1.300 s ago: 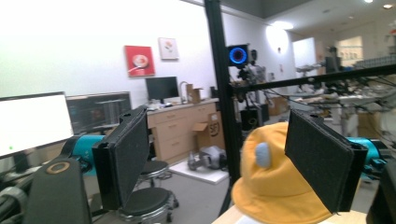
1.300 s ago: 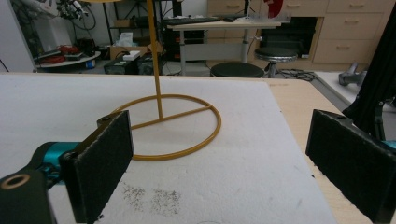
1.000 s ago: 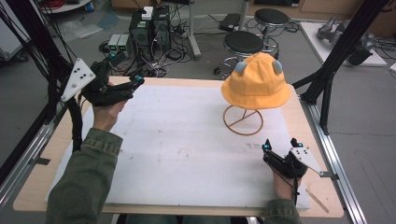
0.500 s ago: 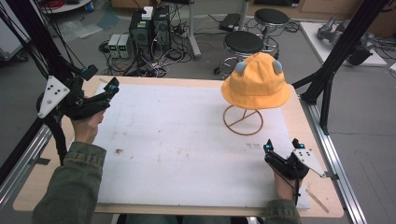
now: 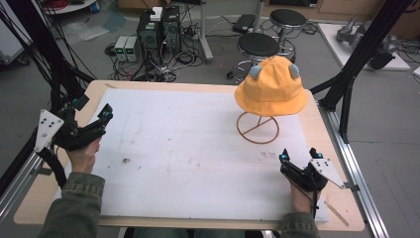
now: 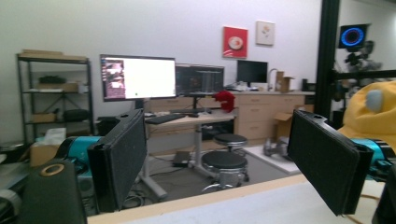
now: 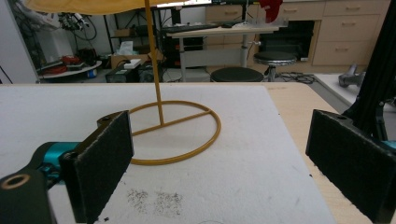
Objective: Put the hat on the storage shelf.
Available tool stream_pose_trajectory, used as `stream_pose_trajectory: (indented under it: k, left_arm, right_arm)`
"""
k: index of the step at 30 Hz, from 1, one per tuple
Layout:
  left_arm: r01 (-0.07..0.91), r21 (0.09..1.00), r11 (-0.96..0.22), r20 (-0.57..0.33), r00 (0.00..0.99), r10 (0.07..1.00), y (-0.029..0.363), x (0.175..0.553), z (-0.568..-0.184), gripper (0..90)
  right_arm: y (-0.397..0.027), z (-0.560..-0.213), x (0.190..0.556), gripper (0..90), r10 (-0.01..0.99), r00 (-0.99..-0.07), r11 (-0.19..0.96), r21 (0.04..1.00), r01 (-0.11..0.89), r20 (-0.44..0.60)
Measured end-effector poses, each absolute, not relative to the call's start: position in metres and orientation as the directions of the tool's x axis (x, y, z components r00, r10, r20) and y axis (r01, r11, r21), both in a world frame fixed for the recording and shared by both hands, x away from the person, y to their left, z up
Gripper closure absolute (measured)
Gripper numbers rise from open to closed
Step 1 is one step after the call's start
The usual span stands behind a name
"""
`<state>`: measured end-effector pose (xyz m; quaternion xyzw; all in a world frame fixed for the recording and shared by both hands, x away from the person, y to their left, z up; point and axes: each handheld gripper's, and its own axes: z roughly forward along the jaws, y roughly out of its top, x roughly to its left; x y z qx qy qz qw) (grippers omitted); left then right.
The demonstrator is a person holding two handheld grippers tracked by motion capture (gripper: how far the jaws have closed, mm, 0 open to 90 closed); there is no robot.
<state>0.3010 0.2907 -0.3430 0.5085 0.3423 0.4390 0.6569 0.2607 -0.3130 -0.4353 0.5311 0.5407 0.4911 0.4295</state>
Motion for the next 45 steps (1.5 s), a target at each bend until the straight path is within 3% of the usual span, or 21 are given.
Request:
stream_pose_trajectory:
  k: [11,18,27,45]
  left_arm:
    - [-0.185,0.98,0.07,-0.025,0.233,0.972,0.299,0.283,-0.375,20.1]
    - [-0.104,0.989,0.107,-0.09,0.149,0.985,0.31,0.278,-0.395,20.1]
    - [-0.043,0.985,0.165,-0.16,0.101,0.982,0.316,0.269,-0.407,20.4]
    - [-0.015,0.992,0.126,-0.124,0.11,0.986,0.312,0.263,-0.419,21.4]
  right_arm:
    - [-0.312,-0.435,0.26,6.4,0.996,-0.07,-0.042,0.987,0.157,0.054]
    - [-0.311,-0.436,0.26,6.5,0.996,-0.074,-0.04,0.985,0.167,0.053]
    - [-0.306,-0.437,0.26,6.5,0.996,-0.077,-0.029,0.985,0.171,0.043]
    - [-0.304,-0.437,0.26,6.5,0.994,-0.102,-0.019,0.984,0.179,0.038]
